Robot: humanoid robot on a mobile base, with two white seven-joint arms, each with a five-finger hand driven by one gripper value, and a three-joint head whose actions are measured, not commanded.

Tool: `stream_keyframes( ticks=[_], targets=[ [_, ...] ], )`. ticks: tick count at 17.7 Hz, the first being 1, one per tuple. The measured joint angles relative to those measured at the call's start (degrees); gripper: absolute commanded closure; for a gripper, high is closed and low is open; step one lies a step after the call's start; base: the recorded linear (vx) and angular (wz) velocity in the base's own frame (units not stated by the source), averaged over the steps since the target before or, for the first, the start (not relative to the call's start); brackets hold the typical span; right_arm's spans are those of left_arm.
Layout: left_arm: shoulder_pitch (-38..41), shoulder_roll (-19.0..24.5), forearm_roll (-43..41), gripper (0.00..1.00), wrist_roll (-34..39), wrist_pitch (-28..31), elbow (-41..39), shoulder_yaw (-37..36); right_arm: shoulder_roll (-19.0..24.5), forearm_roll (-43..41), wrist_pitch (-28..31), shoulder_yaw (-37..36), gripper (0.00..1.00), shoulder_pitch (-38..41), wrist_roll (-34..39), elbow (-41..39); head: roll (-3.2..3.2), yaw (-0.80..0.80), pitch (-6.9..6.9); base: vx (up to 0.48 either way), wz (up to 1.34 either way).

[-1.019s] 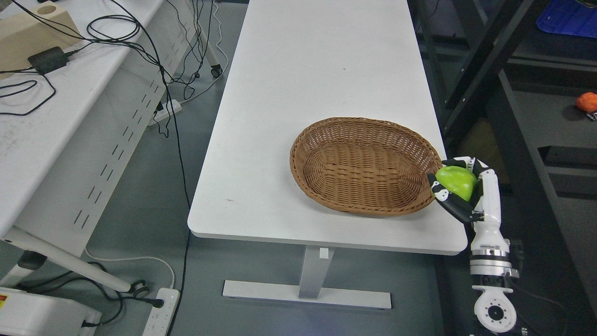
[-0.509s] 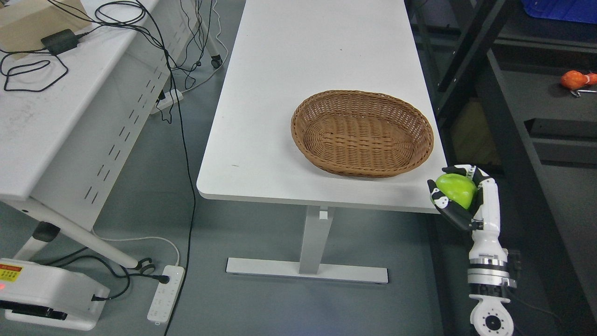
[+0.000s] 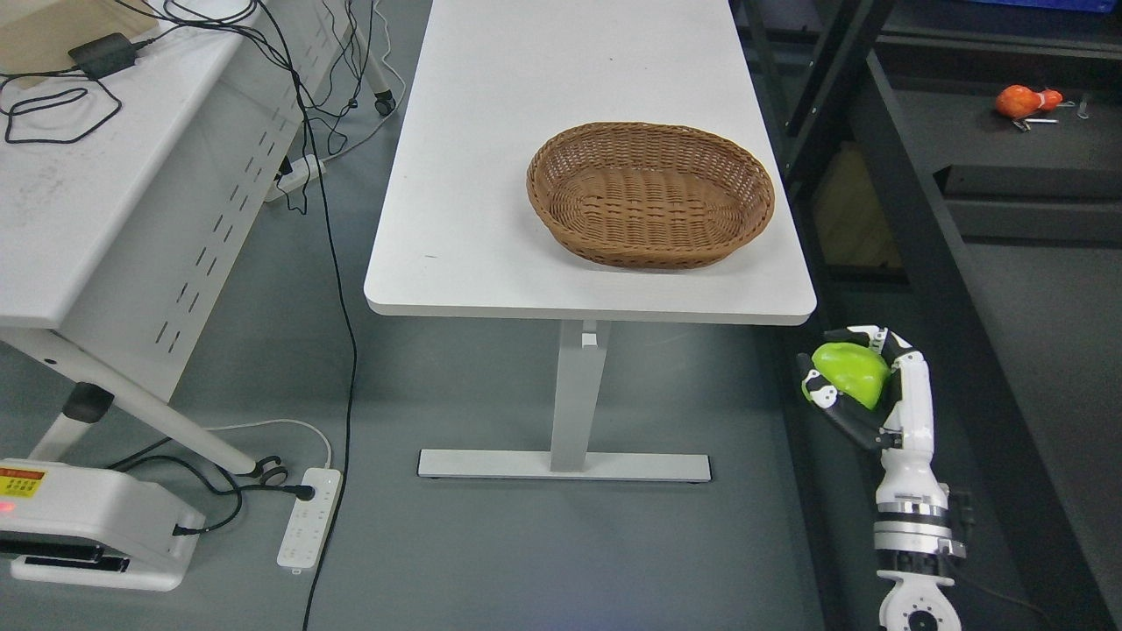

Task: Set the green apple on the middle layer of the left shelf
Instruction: 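Turn toward the fruit shelf holding the apple in the right hand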

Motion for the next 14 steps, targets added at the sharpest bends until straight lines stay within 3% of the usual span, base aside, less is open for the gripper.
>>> stream_keyframes(
  ticks=[14],
  targets=[
    [0.0,0.0,0.0,0.0,0.0,0.2,0.0,0.0,0.3,0.0,-1.3,2.4,1.0,1.3,0.8,-0.2,0.0,0.0,0.0,-0.18,-0.24]
  ],
)
